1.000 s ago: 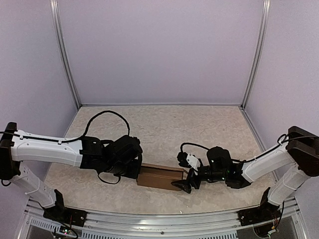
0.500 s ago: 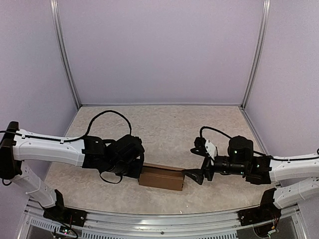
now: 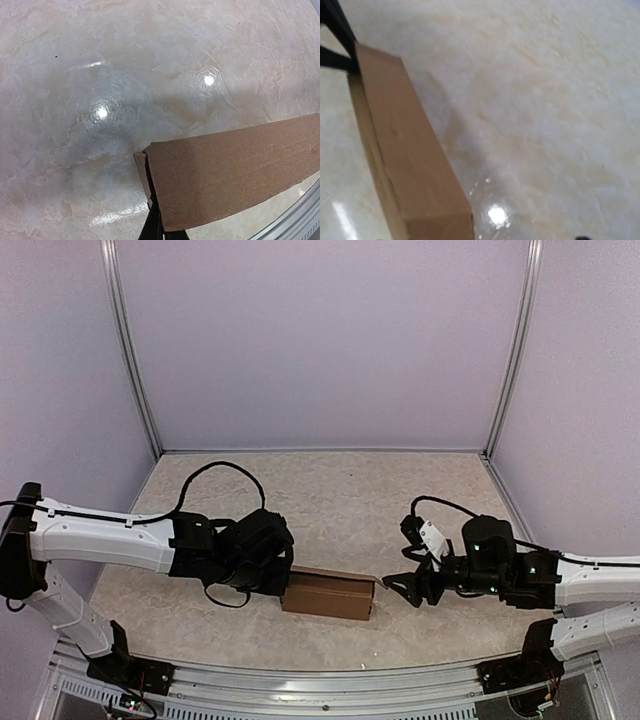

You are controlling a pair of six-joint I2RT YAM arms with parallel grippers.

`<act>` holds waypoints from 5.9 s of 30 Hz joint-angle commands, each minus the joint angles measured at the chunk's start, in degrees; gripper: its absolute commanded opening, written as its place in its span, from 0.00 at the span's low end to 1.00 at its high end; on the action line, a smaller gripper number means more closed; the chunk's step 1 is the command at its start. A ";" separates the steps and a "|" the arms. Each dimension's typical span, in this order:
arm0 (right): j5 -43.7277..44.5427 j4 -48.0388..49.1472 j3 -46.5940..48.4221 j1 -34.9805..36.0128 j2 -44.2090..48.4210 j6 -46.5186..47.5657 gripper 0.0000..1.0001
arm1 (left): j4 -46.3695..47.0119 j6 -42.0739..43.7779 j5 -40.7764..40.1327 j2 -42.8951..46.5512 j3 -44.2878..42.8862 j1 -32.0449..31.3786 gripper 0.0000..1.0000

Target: Fold the paper box

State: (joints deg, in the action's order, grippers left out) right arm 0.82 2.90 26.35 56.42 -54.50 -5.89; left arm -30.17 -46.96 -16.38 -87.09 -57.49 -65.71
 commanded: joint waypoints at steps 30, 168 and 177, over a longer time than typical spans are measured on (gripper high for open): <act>10.11 -0.98 4.60 7.19 -11.32 3.24 0.21 | -2.75 -1.82 3.95 -2.74 1.77 1.77 0.00; 2.41 1.76 4.39 -2.94 -9.39 -63.67 0.00 | -5.26 0.32 -4.25 -8.52 -4.73 -2.93 0.00; 3.38 2.93 2.99 -3.00 -8.41 -65.90 0.00 | -5.07 0.47 -4.10 -8.71 -4.73 -2.93 0.00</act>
State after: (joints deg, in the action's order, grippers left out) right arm 1.10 4.36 30.52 53.84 -64.29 -69.36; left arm -29.98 -47.07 -22.31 -93.47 -63.07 -68.31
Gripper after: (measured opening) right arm 0.003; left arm 0.004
